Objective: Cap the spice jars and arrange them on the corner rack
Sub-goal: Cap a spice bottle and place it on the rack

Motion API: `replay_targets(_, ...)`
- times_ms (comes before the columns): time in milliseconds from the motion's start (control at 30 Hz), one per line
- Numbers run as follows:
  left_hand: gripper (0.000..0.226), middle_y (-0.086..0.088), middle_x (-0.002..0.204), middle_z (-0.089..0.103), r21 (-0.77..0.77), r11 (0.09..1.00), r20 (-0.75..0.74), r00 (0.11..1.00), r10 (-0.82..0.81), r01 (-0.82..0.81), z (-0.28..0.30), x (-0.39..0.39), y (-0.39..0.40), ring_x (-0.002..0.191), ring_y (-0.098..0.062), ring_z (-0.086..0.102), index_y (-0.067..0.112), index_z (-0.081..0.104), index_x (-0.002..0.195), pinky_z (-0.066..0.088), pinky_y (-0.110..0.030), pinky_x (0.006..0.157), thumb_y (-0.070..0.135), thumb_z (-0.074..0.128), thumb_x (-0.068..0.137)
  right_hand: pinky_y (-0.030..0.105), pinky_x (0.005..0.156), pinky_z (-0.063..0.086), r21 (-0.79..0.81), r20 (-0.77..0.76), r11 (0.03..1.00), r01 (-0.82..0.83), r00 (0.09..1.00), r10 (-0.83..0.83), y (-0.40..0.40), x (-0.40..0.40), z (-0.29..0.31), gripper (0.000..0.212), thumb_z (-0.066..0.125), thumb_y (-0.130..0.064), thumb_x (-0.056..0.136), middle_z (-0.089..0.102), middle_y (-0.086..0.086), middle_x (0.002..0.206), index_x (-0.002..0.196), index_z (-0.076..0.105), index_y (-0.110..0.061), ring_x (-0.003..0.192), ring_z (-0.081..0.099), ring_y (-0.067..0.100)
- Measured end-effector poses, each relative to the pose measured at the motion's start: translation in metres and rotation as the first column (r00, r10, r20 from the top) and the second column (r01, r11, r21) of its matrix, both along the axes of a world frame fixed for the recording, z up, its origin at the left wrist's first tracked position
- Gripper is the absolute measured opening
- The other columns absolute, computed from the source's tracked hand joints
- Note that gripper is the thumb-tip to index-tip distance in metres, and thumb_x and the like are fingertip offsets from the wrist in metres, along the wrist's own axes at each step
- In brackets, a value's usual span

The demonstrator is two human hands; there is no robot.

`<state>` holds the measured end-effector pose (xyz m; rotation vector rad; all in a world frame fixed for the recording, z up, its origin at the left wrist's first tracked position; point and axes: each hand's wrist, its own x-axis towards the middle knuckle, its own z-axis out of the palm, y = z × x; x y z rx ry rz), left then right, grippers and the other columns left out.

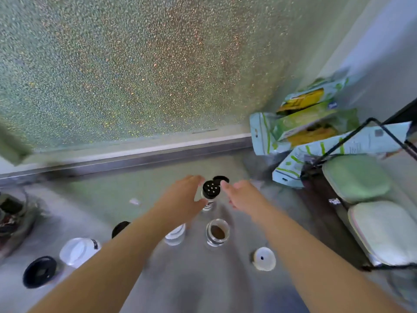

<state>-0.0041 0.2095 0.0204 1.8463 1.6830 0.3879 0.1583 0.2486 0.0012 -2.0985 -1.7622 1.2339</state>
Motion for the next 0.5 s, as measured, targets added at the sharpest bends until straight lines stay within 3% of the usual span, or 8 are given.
replay_targets(133,0.049,-0.004,0.129,0.053,-0.025,0.998,0.016,0.998,0.066,-0.066,-0.006,0.016,0.009,0.113,-0.022,0.052,0.014,0.043,0.127,0.036,-0.024,0.089,0.025,0.06,0.082,0.027,0.053,0.042,-0.096,-0.312,0.974,0.205,0.923,-0.225,0.005,-0.006,-0.015,0.036,0.046,-0.035,0.095,0.056,0.009,0.068,0.082,0.059,-0.003,0.057,0.05,0.02)
replay_targets(200,0.043,-0.006,0.124,0.057,-0.027,0.995,0.032,0.995,0.098,-0.097,-0.011,0.019,0.012,0.11,-0.022,0.054,0.012,0.048,0.122,0.035,-0.023,0.084,0.024,0.061,0.082,0.031,0.063,0.045,-0.064,-0.344,0.971,0.229,0.909,-0.237,0.009,-0.008,-0.021,0.031,0.047,-0.027,0.094,0.06,0.01,0.074,0.086,0.063,-0.001,0.066,0.055,0.023)
replay_targets(267,0.034,-0.006,0.116,0.061,-0.03,0.992,0.053,0.991,0.124,-0.123,-0.015,0.019,0.015,0.104,-0.021,0.055,0.012,0.055,0.114,0.034,-0.022,0.078,0.023,0.061,0.082,0.038,0.081,0.048,0.013,-0.366,0.972,0.234,0.906,-0.213,0.011,-0.009,-0.021,0.018,0.051,-0.019,0.091,0.064,0.006,0.081,0.079,0.064,-0.015,0.083,0.063,0.028)
replay_targets(333,0.029,-0.005,0.111,0.064,-0.041,0.987,0.093,0.983,0.158,-0.155,-0.018,0.019,0.016,0.099,-0.019,0.057,0.014,0.059,0.108,0.035,-0.021,0.078,0.023,0.063,0.081,0.037,0.089,0.047,0.095,-0.413,0.97,0.223,0.896,-0.165,0.012,-0.006,-0.02,0.009,0.055,-0.014,0.089,0.064,0.002,0.091,0.087,0.06,-0.021,0.094,0.063,0.023)
replay_targets(400,0.03,-0.005,0.109,0.065,-0.061,0.982,0.129,0.975,0.183,-0.176,-0.019,0.019,0.017,0.096,-0.018,0.058,0.014,0.06,0.107,0.037,-0.021,0.079,0.021,0.066,0.079,0.027,0.09,0.046,0.191,-0.444,0.97,0.151,0.895,-0.052,0.01,-0.002,-0.015,0.018,0.058,-0.01,0.088,0.065,-0.001,0.099,0.103,0.06,-0.02,0.095,0.061,0.015)
replay_targets(500,0.042,-0.004,0.109,0.064,-0.13,0.971,0.182,0.958,0.222,-0.2,-0.016,0.017,0.016,0.094,-0.018,0.059,0.012,0.056,0.114,0.043,-0.024,0.081,0.017,0.07,0.075,0.02,0.085,0.046,0.28,-0.451,0.96,0.006,0.884,0.126,0.003,0.004,-0.008,0.025,0.061,-0.01,0.084,0.066,-0.014,0.096,0.094,0.064,-0.032,0.096,0.061,0.008)
